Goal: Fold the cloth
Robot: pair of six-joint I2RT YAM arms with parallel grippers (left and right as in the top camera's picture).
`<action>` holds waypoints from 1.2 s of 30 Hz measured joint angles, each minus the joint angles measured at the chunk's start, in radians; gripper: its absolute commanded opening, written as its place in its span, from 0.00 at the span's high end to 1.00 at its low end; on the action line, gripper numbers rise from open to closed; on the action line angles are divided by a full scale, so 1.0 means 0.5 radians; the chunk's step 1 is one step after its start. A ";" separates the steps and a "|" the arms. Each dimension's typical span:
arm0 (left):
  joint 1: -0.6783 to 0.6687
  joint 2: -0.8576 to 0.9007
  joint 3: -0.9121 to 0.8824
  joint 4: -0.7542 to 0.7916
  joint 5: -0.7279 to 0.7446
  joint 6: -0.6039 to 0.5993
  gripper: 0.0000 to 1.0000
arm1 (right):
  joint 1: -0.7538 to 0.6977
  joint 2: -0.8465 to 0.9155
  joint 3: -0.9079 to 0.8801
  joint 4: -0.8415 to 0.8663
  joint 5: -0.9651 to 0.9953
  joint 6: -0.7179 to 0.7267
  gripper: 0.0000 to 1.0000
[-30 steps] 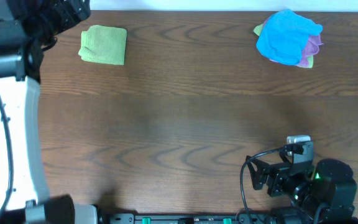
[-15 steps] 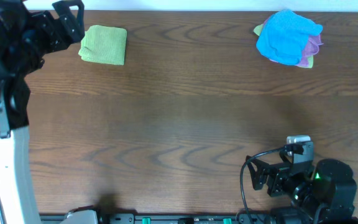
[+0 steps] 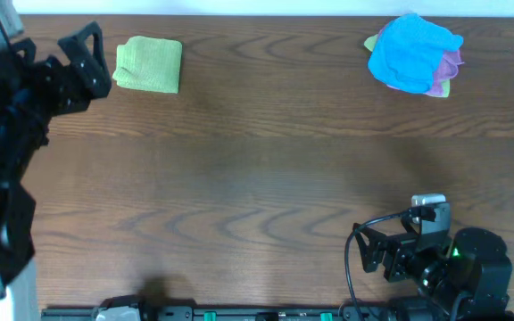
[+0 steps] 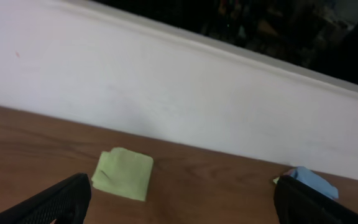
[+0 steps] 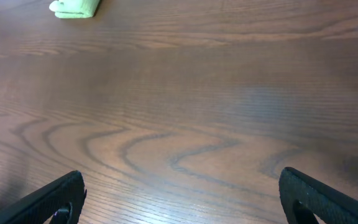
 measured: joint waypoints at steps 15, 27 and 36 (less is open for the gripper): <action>-0.145 -0.645 -0.691 0.166 -0.240 0.033 0.05 | 0.000 0.000 -0.001 0.000 0.000 0.000 0.01; -0.205 -1.427 -1.514 0.289 -0.288 0.033 0.05 | 0.000 0.000 -0.003 0.000 -0.001 0.000 0.01; -0.208 -1.904 -2.005 0.285 -0.311 0.032 0.05 | 0.000 0.000 -0.004 0.001 0.000 0.000 0.01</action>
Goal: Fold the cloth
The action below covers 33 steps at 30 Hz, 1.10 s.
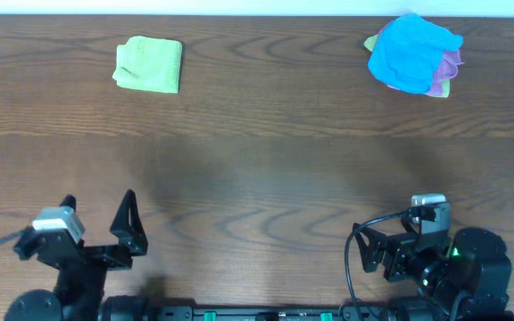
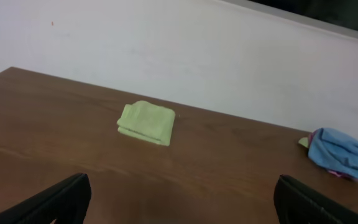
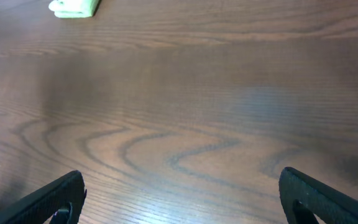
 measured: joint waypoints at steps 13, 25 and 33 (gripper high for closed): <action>-0.014 -0.392 -0.449 -0.030 -0.146 0.001 0.05 | 0.000 0.000 0.000 -0.001 0.000 0.000 0.01; -0.076 -0.394 -0.725 -0.031 -0.225 0.002 0.05 | 0.000 0.000 0.000 -0.001 0.000 0.000 0.01; -0.076 -0.394 -0.902 -0.030 -0.267 0.002 0.05 | 0.000 0.000 0.000 -0.001 0.000 0.000 0.01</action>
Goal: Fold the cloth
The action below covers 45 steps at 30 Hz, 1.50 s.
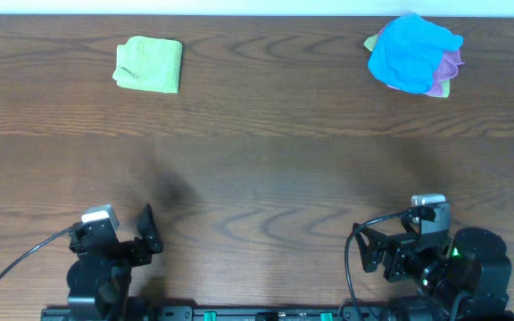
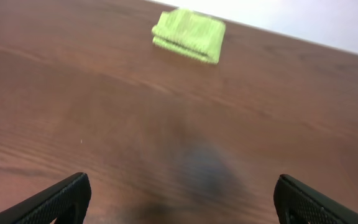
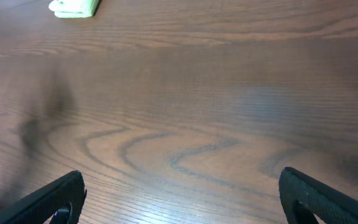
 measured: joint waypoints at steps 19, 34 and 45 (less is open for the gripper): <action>-0.002 -0.002 -0.219 -0.091 -0.108 0.097 0.05 | 0.000 0.000 0.000 0.000 0.000 0.000 0.01; -0.002 -0.002 -0.311 -0.150 -0.202 0.097 0.05 | 0.000 0.000 0.000 0.000 0.000 0.000 0.01; -0.002 -0.002 -0.326 -0.138 -0.212 0.097 0.05 | 0.000 0.000 0.000 0.000 0.000 0.000 0.01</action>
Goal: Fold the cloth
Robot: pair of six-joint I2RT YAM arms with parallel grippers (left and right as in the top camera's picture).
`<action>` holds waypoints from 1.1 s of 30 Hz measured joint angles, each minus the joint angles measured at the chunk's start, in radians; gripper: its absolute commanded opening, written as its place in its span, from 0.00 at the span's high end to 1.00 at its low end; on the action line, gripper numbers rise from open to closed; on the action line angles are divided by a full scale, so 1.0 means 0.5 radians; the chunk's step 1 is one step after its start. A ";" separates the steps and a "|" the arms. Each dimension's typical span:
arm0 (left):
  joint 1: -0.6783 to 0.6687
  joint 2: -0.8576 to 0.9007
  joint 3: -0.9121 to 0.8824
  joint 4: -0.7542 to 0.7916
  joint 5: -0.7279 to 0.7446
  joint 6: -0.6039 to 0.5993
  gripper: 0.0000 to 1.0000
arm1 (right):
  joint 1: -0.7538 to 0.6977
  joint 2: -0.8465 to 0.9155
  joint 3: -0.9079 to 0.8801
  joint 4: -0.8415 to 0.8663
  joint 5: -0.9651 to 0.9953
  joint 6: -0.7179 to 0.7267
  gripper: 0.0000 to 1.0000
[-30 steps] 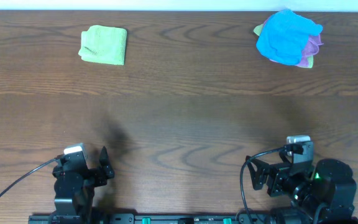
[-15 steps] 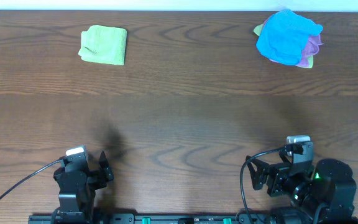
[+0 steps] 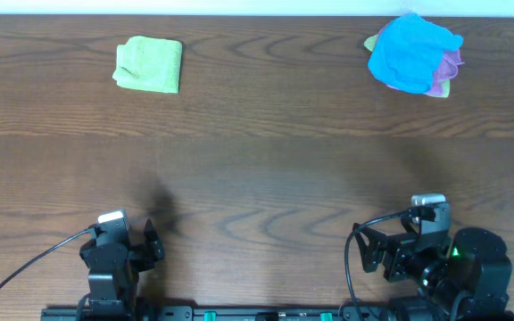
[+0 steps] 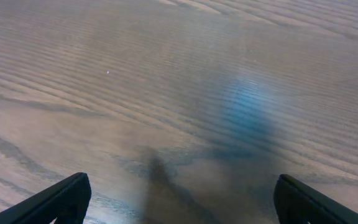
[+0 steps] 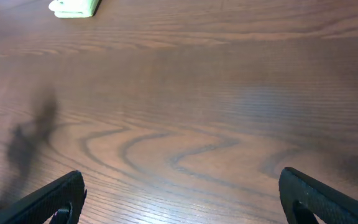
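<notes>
A folded green cloth lies flat at the table's far left; the right wrist view shows the green cloth at its top edge. My left gripper sits low at the near left edge, far from the cloth. It is open over bare wood, and in its own view the left gripper holds nothing. At the near right edge, my right gripper is open too; the right gripper has only table between its fingers.
A heap of cloths, blue on top with pink and green beneath, lies at the far right. The wooden table stretches between the cloths and both arms. A white wall runs along the far edge.
My left arm has settled a little lower and to the right at the near edge. Its camera now faces bare wood, and the green cloth has left its view. The right arm has not moved.
At first my left gripper stood open at the far left, just beside the folded green cloth. Then it was back at the near left edge, still open and holding nothing, and it has tucked in lower at each moment since. The cloths and right arm stayed put.
</notes>
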 measured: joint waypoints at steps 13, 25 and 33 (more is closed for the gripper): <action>0.000 0.000 0.000 0.001 -0.005 0.000 0.05 | 0.000 0.000 0.000 0.000 0.000 0.000 0.01; 0.000 0.000 0.000 0.001 -0.005 0.000 0.05 | 0.000 0.000 0.000 0.000 0.002 -0.001 0.01; 0.000 0.000 0.000 0.001 -0.006 0.000 0.05 | 0.000 -0.076 -0.111 0.084 0.311 -0.036 0.01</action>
